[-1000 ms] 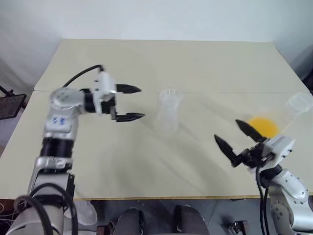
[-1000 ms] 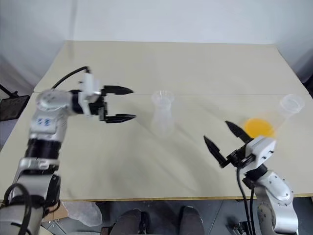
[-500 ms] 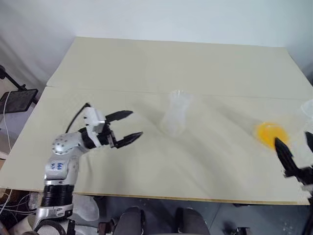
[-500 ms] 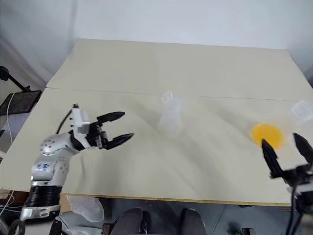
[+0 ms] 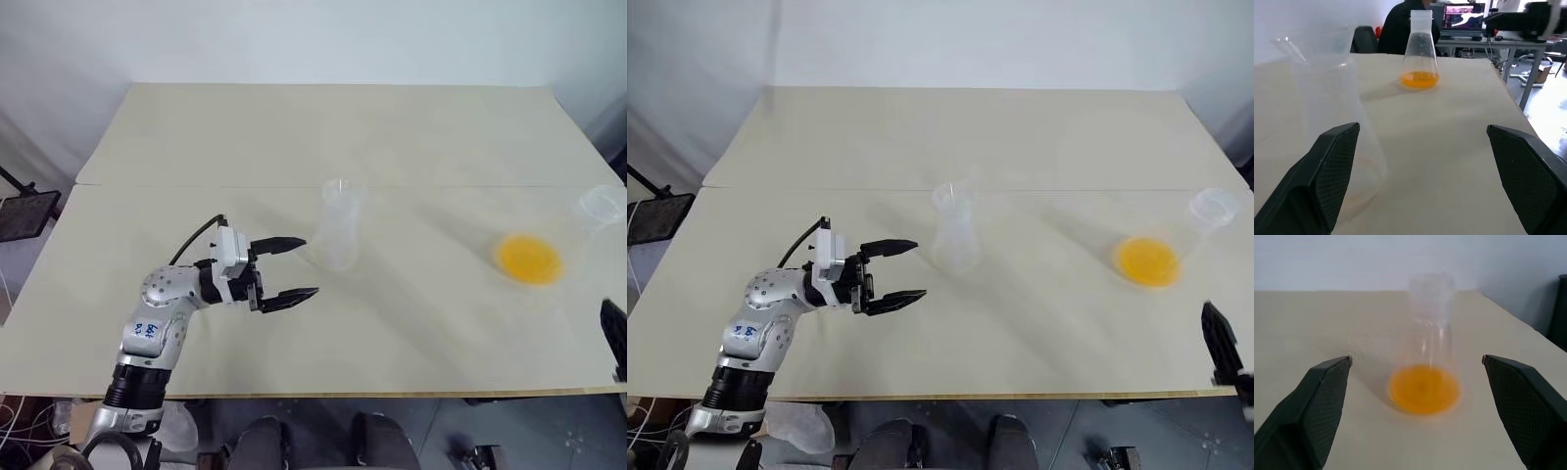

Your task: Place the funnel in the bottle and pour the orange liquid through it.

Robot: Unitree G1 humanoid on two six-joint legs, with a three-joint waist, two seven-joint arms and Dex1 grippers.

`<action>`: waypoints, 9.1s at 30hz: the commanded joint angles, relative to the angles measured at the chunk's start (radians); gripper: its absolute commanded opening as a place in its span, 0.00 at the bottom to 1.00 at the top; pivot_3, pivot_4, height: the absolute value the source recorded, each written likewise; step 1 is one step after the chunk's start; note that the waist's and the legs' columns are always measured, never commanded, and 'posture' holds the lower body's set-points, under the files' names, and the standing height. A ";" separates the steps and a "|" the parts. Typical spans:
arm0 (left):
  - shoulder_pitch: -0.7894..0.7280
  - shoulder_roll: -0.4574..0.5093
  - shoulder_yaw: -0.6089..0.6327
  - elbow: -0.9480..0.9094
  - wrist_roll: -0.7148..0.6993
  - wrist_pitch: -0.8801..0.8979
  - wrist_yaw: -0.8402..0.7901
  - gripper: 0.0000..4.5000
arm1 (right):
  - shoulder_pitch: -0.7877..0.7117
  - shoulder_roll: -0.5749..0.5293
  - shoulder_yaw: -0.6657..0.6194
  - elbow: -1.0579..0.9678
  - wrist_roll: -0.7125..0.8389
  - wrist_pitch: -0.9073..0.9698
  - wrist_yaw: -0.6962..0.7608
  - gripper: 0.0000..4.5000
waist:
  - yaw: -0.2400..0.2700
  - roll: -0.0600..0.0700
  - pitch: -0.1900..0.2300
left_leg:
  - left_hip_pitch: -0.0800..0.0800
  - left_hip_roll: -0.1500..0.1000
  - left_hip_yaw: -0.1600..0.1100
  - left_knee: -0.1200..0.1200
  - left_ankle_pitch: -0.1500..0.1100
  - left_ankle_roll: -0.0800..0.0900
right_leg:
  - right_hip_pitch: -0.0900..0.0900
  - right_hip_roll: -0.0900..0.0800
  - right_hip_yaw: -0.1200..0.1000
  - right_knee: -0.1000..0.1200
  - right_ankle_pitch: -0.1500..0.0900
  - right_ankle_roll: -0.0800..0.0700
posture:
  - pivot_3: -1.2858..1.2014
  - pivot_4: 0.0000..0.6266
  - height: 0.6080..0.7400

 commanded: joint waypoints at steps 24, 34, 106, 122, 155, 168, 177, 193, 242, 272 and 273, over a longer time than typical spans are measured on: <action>0.097 -0.002 0.029 -0.161 -0.013 -0.024 0.156 0.98 | -0.542 -0.137 0.180 0.406 -0.205 0.088 -0.068 1.00 | 0.015 0.001 0.000 | -0.002 -0.001 0.001 0.001 0.000 0.001 | 0.000 0.000 -0.001 0.000 0.000 0.000 | 0.52 0.24 1.00; 0.090 0.006 0.029 -0.156 -0.012 -0.035 0.165 0.98 | -0.607 -0.141 0.183 0.509 -0.257 0.034 -0.058 1.00 | 0.013 0.001 0.000 | -0.002 -0.001 0.002 0.001 0.000 0.001 | 0.000 0.000 -0.001 -0.001 0.000 0.000 | 0.52 0.24 1.00; 0.059 -0.066 0.039 -0.105 -0.023 -0.057 0.244 1.00 | -1.150 -0.129 1.039 0.435 -1.492 -0.481 -0.359 0.55 | -0.014 0.006 0.003 | -0.007 0.000 -0.002 -0.001 0.000 0.000 | -0.003 0.000 -0.007 -0.007 0.001 0.002 | 0.52 0.24 1.00; 0.066 -0.073 0.037 -0.114 -0.023 -0.059 0.264 1.00 | -1.176 -0.126 1.036 0.456 -1.617 -0.530 -0.428 0.55 | -0.018 0.006 0.003 | -0.007 0.000 -0.002 -0.001 0.000 0.000 | -0.002 0.000 -0.007 -0.006 0.001 0.002 | 0.52 0.24 1.00; 0.083 -0.086 0.030 -0.127 -0.017 -0.072 0.299 1.00 | -1.197 -0.117 1.066 0.498 -1.734 -0.580 -0.532 0.55 | -0.035 0.006 0.003 | -0.007 0.000 -0.003 -0.002 0.000 0.000 | -0.002 0.000 -0.008 -0.006 0.001 0.002 | 0.52 0.24 1.00; 0.096 -0.104 0.025 -0.132 -0.006 -0.080 0.314 1.00 | -1.204 -0.120 1.066 0.494 -1.754 -0.602 -0.538 0.55 | -0.035 0.006 0.003 | -0.007 0.000 -0.003 -0.002 0.000 0.000 | -0.002 -0.001 -0.008 -0.006 0.001 0.002 | 0.52 0.24 1.00; 0.122 -0.124 0.034 -0.148 -0.022 -0.107 0.313 1.00 | -1.203 -0.117 1.063 0.491 -1.753 -0.619 -0.550 0.55 | -0.035 0.006 0.003 | -0.007 0.000 -0.004 -0.002 0.000 0.000 | -0.002 -0.001 -0.008 -0.006 0.001 0.002 | 0.52 0.24 1.00; 0.125 -0.138 0.031 -0.156 -0.041 -0.106 0.310 1.00 | -1.209 -0.115 1.071 0.488 -1.783 -0.626 -0.559 0.55 | -0.035 0.006 0.003 | -0.007 0.000 -0.004 -0.002 0.000 0.000 | -0.002 -0.001 -0.008 -0.006 0.001 0.002 | 0.52 0.24 1.00; 0.089 -0.170 0.025 -0.090 -0.018 -0.157 0.322 1.00 | -1.255 -0.152 1.078 0.559 -1.874 -0.661 -0.672 0.55 | -0.036 0.006 0.003 | -0.007 0.000 -0.004 -0.002 0.000 0.000 | -0.002 -0.001 -0.008 -0.006 0.001 0.002 | 0.52 0.24 1.00; 0.098 -0.174 0.022 -0.095 -0.013 -0.164 0.326 1.00 | -1.262 -0.154 1.082 0.569 -1.901 -0.663 -0.706 0.55 | -0.036 0.006 0.003 | -0.007 0.000 -0.004 -0.002 0.000 -0.001 | -0.002 -0.001 -0.008 -0.006 0.001 0.002 | 0.52 0.24 1.00; 0.097 -0.174 0.023 -0.094 -0.014 -0.164 0.326 1.00 | -1.262 -0.154 1.082 0.569 -1.901 -0.663 -0.707 0.55 | -0.036 0.006 0.003 | -0.007 0.000 -0.004 -0.002 0.000 -0.001 | -0.002 -0.001 -0.008 -0.006 0.001 0.002 | 0.52 0.24 1.00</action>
